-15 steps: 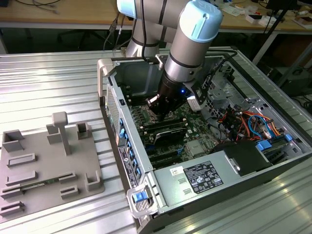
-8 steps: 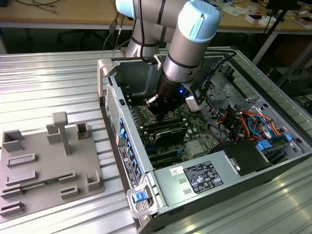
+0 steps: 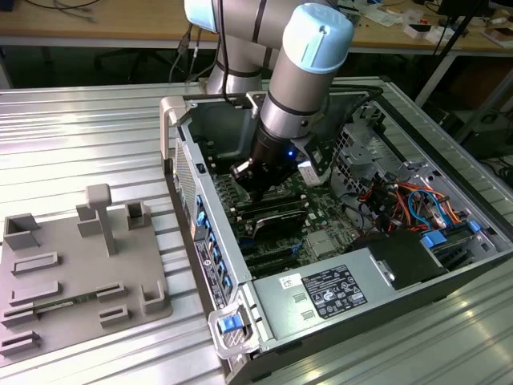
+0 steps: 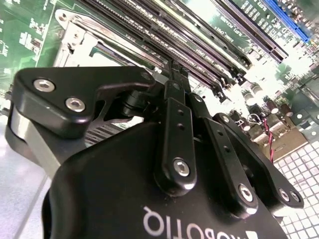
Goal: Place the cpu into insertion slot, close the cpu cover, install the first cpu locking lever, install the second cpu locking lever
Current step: 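Install the second cpu locking lever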
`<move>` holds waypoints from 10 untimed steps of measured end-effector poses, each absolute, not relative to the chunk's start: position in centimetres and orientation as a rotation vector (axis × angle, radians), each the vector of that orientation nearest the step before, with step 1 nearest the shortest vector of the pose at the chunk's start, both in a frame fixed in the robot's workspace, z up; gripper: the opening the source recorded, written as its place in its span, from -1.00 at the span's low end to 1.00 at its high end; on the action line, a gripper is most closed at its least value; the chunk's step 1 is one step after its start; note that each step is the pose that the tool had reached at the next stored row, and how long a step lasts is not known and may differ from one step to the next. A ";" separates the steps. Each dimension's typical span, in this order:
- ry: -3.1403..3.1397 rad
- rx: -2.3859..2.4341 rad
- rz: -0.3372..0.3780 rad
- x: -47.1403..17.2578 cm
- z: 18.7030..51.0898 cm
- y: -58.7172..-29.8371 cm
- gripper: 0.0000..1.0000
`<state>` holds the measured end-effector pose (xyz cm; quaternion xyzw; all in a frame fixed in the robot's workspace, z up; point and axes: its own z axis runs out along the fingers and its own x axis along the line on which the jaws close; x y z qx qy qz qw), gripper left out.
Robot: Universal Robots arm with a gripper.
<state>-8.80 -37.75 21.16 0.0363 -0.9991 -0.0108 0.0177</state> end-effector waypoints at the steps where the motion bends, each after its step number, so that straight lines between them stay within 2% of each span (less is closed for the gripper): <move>1: -3.104 0.113 -0.034 -8.9 21.1 -37.7 -0.79; 10: -3.119 0.114 -0.033 -9.7 21.1 -37.7 -0.79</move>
